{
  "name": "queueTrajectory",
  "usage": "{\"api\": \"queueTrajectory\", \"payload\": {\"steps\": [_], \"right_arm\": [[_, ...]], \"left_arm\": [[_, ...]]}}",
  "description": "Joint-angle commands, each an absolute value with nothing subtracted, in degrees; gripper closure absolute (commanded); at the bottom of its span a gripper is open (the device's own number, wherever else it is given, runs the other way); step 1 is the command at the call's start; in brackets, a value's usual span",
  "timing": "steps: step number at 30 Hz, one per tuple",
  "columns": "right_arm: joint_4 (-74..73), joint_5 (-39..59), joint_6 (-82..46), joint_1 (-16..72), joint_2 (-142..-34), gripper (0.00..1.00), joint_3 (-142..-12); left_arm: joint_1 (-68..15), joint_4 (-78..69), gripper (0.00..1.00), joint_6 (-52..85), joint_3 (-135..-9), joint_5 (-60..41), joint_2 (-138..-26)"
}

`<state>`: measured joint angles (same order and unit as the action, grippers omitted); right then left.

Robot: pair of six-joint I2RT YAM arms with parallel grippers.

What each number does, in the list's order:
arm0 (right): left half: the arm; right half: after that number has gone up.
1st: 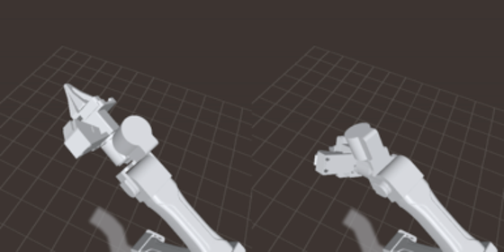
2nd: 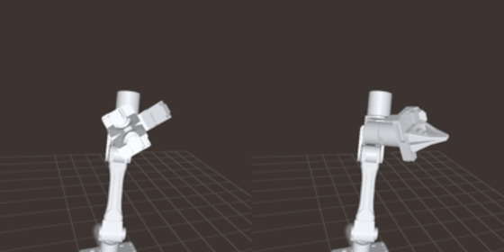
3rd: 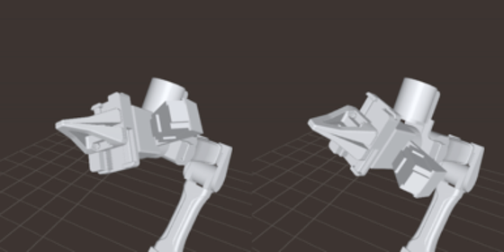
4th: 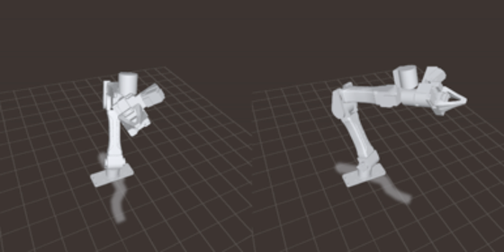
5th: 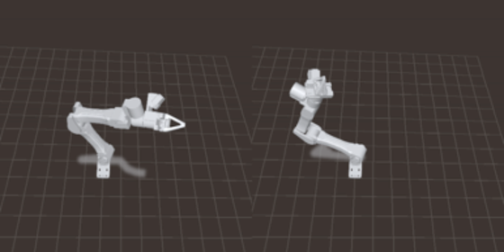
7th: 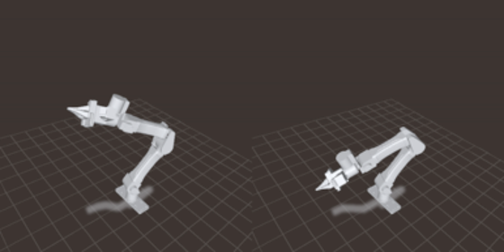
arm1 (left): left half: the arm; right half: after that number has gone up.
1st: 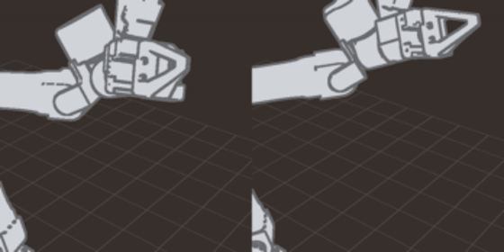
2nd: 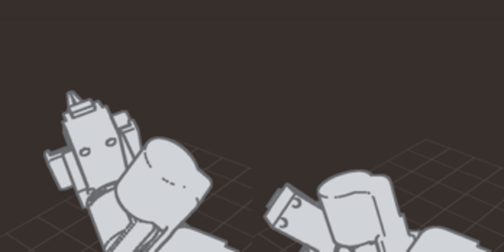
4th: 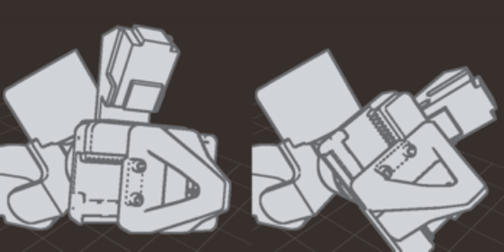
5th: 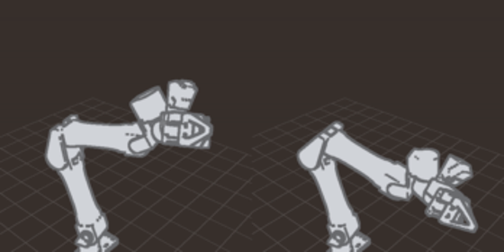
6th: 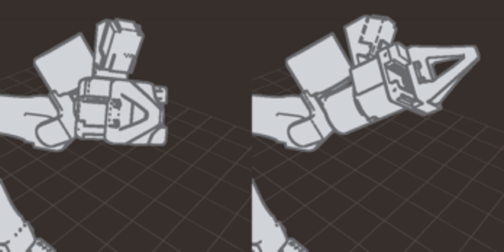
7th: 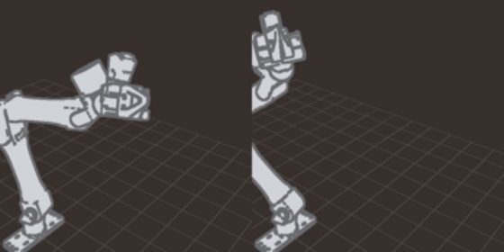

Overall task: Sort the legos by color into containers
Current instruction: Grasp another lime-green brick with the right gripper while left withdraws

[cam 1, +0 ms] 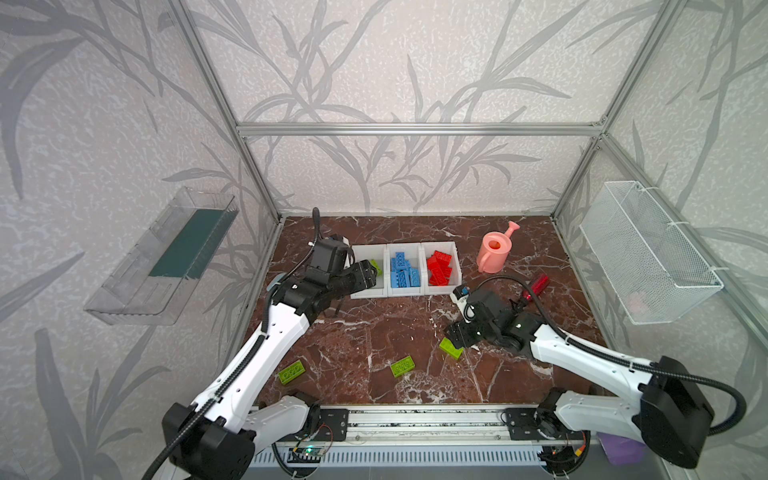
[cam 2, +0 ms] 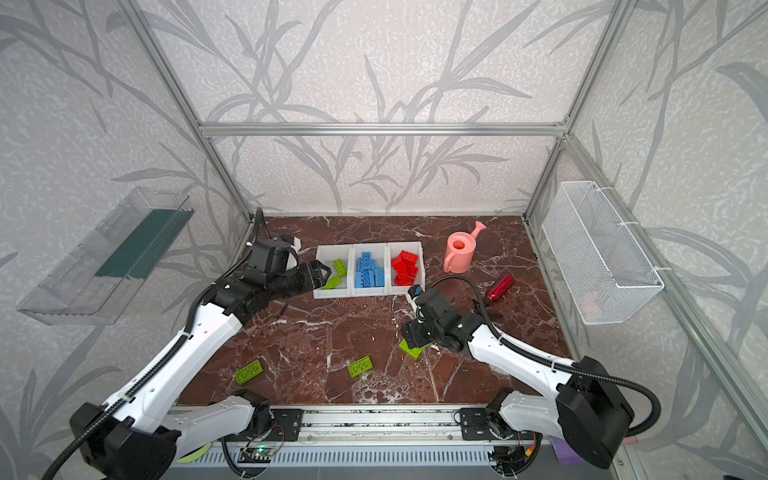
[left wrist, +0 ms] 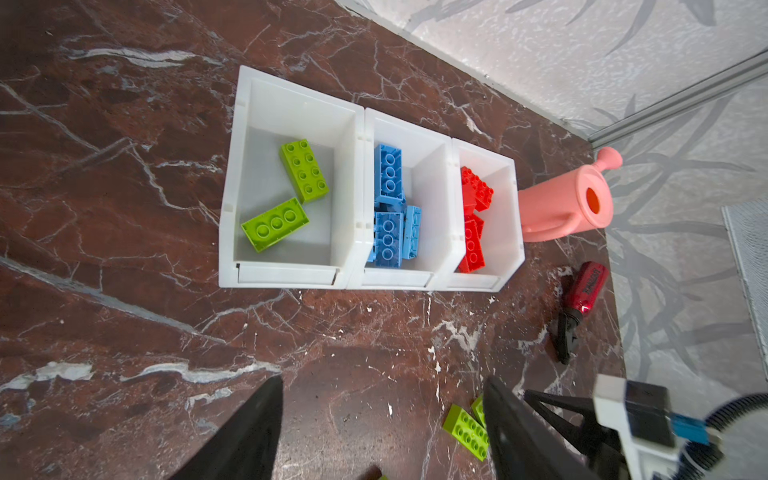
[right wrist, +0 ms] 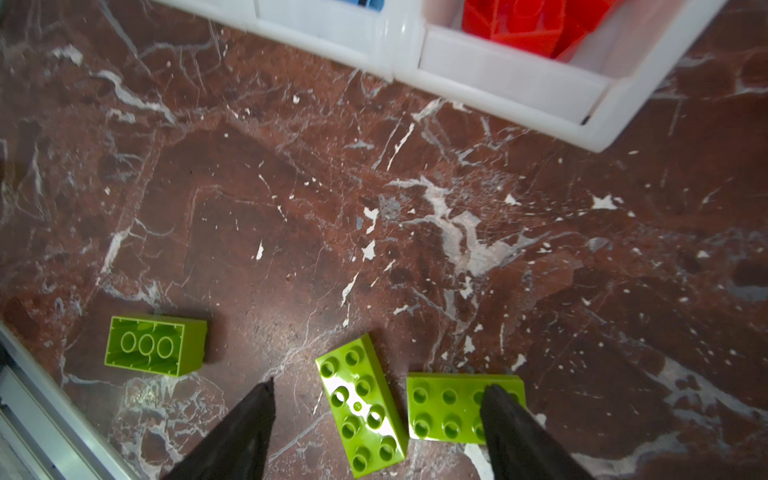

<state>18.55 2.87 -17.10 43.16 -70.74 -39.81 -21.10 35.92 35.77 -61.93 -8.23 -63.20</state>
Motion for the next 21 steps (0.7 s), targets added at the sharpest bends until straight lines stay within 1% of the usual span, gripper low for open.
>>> {"api": "queueTrajectory", "payload": {"steps": [1, 9, 12, 16, 21], "right_arm": [[23.5, 1.4, -14.5, 45.1, -75.0, 0.23, -43.2], [25.9, -2.4, -13.1, 49.0, -85.5, 0.27, -47.8], [25.6, -3.6, -13.1, 49.7, -87.9, 0.27, -48.1], [25.1, -4.0, -13.8, 49.7, -89.6, 0.32, -47.3], [24.7, -4.8, -14.4, 50.0, -89.6, 0.38, -45.6]], "left_arm": [[-21.3, 37.4, 0.24, 35.7, -59.0, -9.1, -58.0], [-21.3, 40.4, 0.24, 35.1, -49.9, -5.0, -45.1], [-21.3, 40.8, 0.24, 36.2, -48.0, -5.7, -41.1], [-21.3, 42.1, 0.24, 37.0, -47.1, -6.1, -38.0], [-21.3, 43.6, 0.24, 36.3, -46.6, -5.0, -36.6]]}}
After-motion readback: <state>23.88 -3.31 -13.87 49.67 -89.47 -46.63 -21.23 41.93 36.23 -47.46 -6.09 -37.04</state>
